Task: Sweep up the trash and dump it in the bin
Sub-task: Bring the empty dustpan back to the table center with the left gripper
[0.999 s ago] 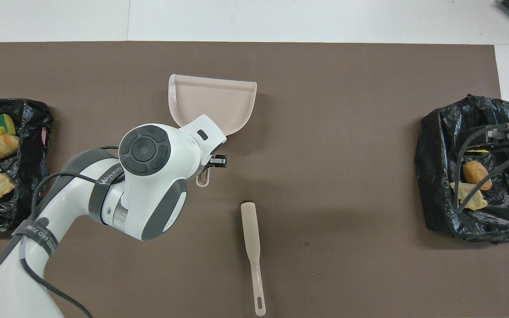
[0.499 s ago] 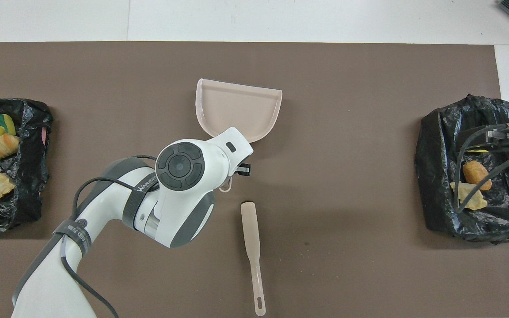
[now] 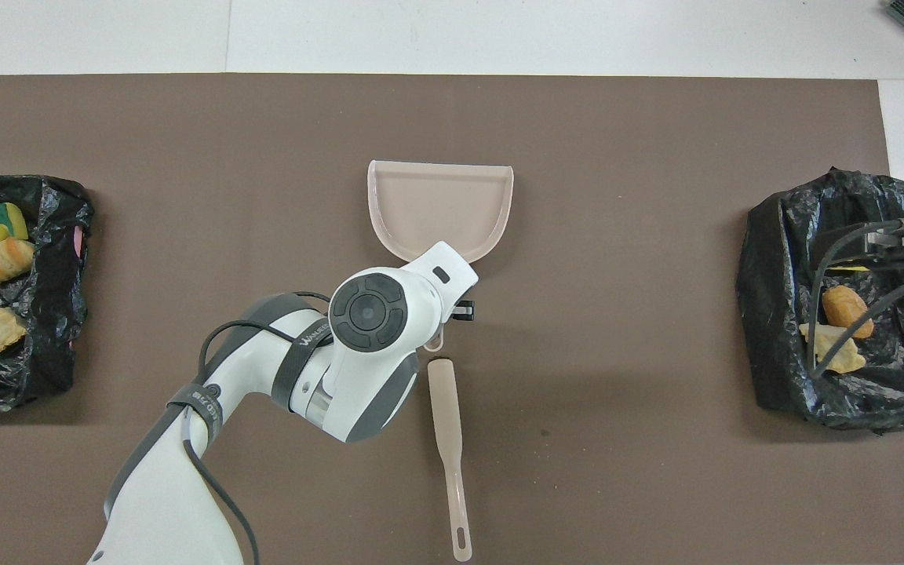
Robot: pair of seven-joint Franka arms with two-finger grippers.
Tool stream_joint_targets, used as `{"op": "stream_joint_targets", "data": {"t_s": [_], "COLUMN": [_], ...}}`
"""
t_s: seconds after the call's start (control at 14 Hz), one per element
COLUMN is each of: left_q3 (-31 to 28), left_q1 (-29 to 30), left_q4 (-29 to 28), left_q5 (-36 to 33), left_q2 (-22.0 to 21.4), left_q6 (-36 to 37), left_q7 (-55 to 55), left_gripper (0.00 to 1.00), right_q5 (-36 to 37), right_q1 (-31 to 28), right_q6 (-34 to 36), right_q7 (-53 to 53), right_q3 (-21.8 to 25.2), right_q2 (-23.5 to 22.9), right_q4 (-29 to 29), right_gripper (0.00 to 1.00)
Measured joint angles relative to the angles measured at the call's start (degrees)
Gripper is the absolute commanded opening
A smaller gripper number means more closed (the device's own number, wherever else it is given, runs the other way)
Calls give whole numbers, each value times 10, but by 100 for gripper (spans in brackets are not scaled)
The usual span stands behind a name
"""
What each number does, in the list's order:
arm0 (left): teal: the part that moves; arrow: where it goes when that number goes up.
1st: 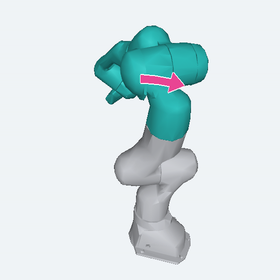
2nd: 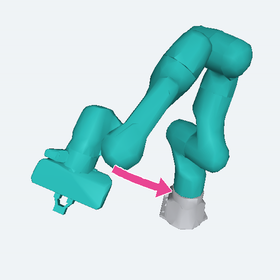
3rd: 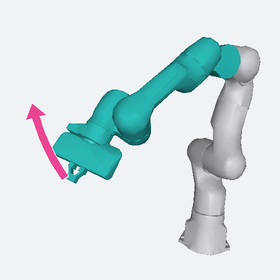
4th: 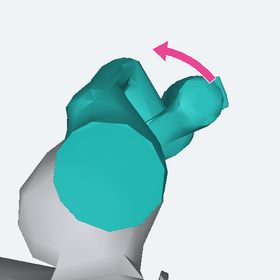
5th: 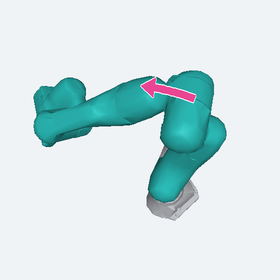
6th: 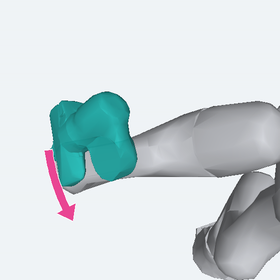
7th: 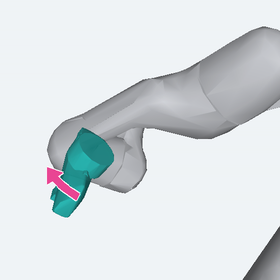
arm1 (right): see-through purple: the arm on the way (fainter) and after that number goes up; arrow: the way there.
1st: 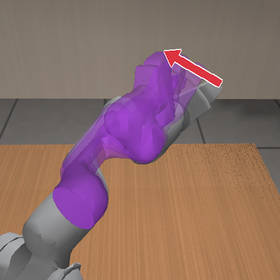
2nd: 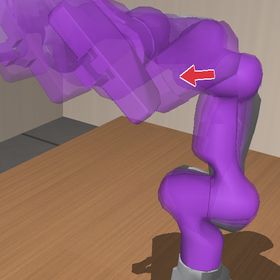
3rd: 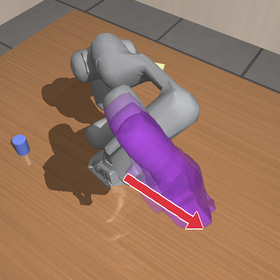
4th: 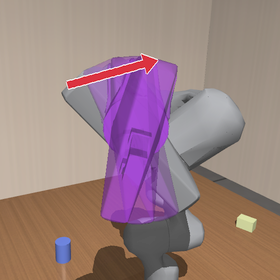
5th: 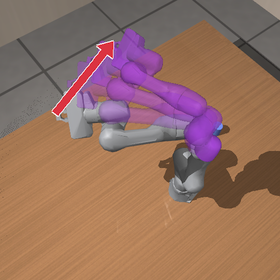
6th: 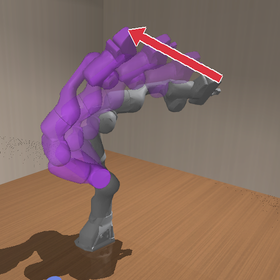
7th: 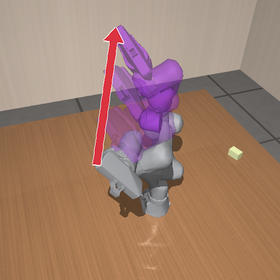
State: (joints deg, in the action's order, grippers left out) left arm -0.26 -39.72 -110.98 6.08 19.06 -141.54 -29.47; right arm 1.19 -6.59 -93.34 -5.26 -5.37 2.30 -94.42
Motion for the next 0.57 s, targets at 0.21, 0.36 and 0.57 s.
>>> {"op": "stream_joint_targets", "data": {"t_s": [0.21, 0.36, 0.57], "left_q3": [-2, -2, -6], "left_q1": [-2, -2, -2], "left_q4": [6, 6, 8], "left_q5": [1, 3, 3], "left_q2": [5, 5, 5], "left_q6": [-1, -1, -1], "left_q7": [-10, -12, -23], "left_gripper": [1, 50, 100], "right_q5": [0, 0, 0], "right_q1": [0, 0, 0], "right_q6": [0, 0, 0], "right_q7": [0, 0, 0], "right_q3": [0, 0, 0], "right_q2": [0, 0, 0], "right_q4": [0, 0, 0], "right_gripper": [100, 100, 100]}}
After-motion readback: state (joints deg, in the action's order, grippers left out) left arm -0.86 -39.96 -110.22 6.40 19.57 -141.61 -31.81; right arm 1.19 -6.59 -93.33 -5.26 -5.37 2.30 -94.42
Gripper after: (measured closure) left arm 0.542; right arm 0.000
